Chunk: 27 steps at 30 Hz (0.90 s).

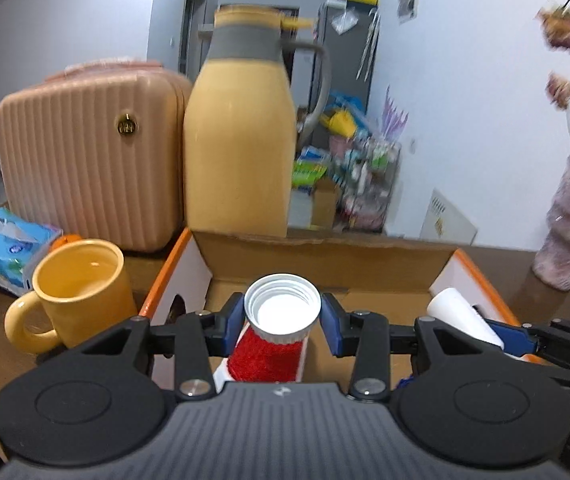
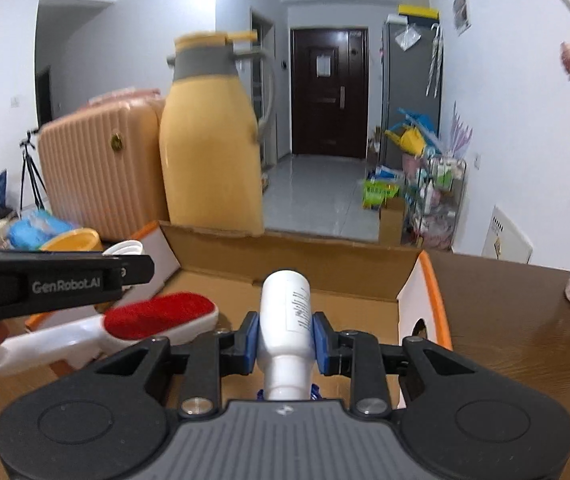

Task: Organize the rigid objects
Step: 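Carry the white cap and spray bottle over the cardboard box with both grippers, then open the left gripper to drop the white cap while the right gripper releases the spray bottle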

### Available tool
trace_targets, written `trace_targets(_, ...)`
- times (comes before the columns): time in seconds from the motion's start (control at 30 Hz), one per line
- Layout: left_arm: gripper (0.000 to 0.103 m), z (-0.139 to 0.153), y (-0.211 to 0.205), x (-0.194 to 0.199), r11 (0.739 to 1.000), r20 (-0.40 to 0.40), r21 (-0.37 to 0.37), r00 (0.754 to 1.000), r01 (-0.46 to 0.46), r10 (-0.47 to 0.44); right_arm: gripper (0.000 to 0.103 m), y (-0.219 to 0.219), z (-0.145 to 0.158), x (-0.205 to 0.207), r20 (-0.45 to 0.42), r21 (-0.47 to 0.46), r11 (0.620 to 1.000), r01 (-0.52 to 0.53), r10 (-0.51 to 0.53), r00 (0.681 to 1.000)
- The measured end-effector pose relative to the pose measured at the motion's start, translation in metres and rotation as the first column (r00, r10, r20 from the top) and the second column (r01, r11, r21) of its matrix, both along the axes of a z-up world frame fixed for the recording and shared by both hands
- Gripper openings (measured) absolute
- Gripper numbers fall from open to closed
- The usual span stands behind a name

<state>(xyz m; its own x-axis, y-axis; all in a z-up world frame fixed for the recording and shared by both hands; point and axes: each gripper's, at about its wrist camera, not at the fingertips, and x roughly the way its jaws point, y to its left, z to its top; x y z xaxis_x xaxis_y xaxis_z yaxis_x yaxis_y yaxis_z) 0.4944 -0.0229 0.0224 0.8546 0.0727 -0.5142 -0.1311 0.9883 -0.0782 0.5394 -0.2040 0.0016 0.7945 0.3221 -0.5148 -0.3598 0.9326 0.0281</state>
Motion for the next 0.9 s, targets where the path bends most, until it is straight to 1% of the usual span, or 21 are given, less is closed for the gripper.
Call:
trace_targets(0.07,0.041,-0.006,0.000,0.011,1.000,-0.034,0.000,0.999,-0.011,0.011,0.027,0.005,-0.007,0.011,-0.020,-0.027,1.000,0.004,-0.004,1.000)
trace_targets(0.13,0.041,-0.013,-0.004,0.019,0.999,-0.071,0.024,0.997,-0.024,0.025,0.027,0.006,-0.013,0.019,-0.042,-0.036,0.999,0.012,-0.014,0.999)
trace_targets(0.27,0.041,-0.018,-0.009,0.024,0.998,-0.072,0.053,0.997,-0.017,0.021,0.027,0.006,-0.022,0.027,-0.075,-0.050,0.998,0.039,-0.042,0.996)
trace_targets(0.47,0.041,-0.029,-0.014,0.028,0.997,-0.096,0.078,0.995,-0.024,0.032,0.027,0.010,-0.032,0.030,-0.092,-0.057,0.998,0.029,-0.035,0.995)
trace_targets(0.73,0.041,-0.032,-0.014,0.033,0.996,-0.106,0.088,0.994,-0.024,0.033,0.027,0.006,-0.032,0.034,-0.113,-0.048,0.998,0.041,-0.046,0.993)
trace_targets(0.83,0.042,-0.033,-0.014,0.034,0.997,-0.108,0.074,0.994,-0.009,0.017,0.027,0.005,-0.032,0.036,-0.133,-0.050,0.998,0.045,-0.051,0.990)
trace_targets(0.9,0.047,-0.032,-0.014,0.034,0.998,-0.103,0.066,0.995,-0.001,0.008,0.027,0.006,-0.032,0.037,-0.135,-0.050,0.998,0.049,-0.055,0.989)
